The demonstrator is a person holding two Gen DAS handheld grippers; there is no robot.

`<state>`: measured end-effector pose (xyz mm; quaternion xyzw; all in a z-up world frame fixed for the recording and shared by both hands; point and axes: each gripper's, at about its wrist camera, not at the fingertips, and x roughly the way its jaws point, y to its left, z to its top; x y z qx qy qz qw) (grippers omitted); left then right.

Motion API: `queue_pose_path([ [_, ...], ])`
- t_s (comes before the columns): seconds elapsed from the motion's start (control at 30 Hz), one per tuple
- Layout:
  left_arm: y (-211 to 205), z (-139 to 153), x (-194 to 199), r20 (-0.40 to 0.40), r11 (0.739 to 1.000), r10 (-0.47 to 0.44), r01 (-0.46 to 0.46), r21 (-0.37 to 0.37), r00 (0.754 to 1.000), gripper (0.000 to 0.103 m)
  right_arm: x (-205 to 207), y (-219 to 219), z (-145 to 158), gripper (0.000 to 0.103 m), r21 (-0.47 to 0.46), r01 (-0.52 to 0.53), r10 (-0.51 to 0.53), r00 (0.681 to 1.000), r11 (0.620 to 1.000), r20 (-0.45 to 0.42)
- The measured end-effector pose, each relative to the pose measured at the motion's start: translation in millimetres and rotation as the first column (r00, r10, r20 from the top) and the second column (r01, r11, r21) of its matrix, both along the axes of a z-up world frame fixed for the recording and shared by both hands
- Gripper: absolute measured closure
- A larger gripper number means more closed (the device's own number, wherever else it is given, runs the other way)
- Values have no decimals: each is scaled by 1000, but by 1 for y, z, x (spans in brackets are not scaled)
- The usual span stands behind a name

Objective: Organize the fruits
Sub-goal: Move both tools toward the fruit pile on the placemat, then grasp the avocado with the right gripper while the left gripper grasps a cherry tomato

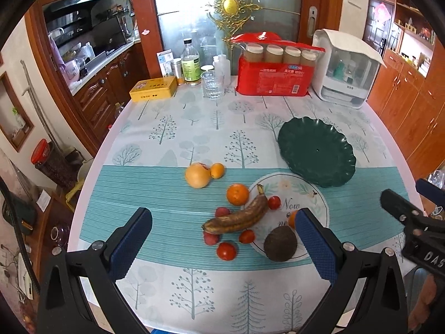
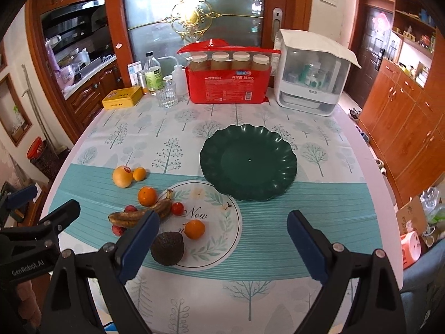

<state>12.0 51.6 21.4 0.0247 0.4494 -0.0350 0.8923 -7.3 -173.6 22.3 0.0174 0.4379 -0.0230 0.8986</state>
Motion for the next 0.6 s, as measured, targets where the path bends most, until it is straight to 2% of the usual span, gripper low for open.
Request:
queue_pose_path([
  [0.17,23,1,9,12,1000,-17,18,-23,1000,1,4,1,4,9,43,57,-56,998,997,-7],
  [0.37,38,2,11,78,999,-36,36,6,996,1,1,6,6,10,52,93,-94,996,994,0],
  [0.47,43,-5,14,57,998,-58,58,-10,997,1,0,11,1,12,32,90,-90,996,995,-8],
  [0.6,46,-22,20,3,995,-91,91,-34,996,1,4,15,-14,19,24,92,-90,994,996,-63],
])
